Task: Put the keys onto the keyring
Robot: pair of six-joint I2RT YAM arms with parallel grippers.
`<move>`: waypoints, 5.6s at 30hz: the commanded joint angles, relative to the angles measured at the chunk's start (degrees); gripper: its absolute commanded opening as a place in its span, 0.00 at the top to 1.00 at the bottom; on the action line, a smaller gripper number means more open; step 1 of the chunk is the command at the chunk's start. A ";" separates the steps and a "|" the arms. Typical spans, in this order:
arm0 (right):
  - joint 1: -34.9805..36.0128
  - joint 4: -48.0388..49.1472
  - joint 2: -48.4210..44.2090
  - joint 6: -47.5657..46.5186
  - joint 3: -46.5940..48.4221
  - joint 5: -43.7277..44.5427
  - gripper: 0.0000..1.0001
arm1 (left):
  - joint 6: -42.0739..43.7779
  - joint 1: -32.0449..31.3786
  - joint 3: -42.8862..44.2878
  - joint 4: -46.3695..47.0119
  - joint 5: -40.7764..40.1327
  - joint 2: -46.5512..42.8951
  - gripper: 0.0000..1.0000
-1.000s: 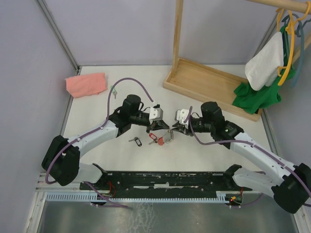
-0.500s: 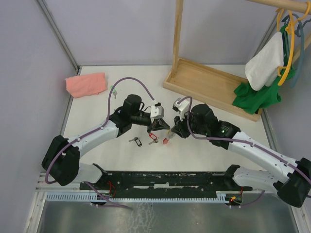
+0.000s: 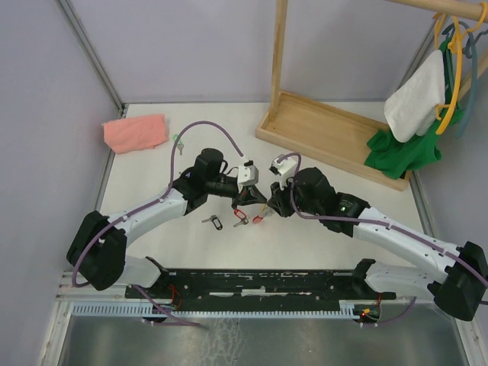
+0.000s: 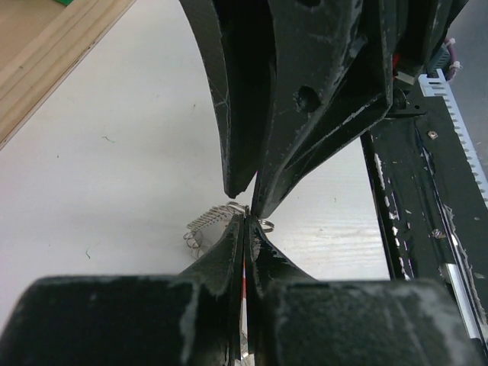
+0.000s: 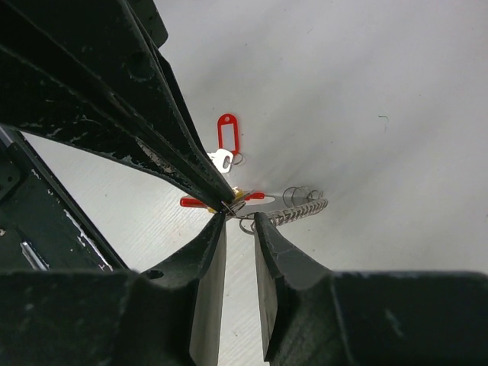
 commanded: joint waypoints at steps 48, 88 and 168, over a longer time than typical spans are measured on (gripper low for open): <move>1.15 32.98 -11.14 -23.18 -24.30 3.12 0.87 | -8.17 -3.94 7.18 -4.51 -11.24 0.32 0.97; 1.06 26.67 -11.36 -35.63 -20.93 -1.60 0.97 | -6.06 -2.93 5.25 -5.01 -9.53 -1.53 0.97; -3.77 23.11 -2.73 -24.72 -9.66 -8.60 0.95 | -25.47 -13.50 -11.40 23.38 -43.61 1.82 0.76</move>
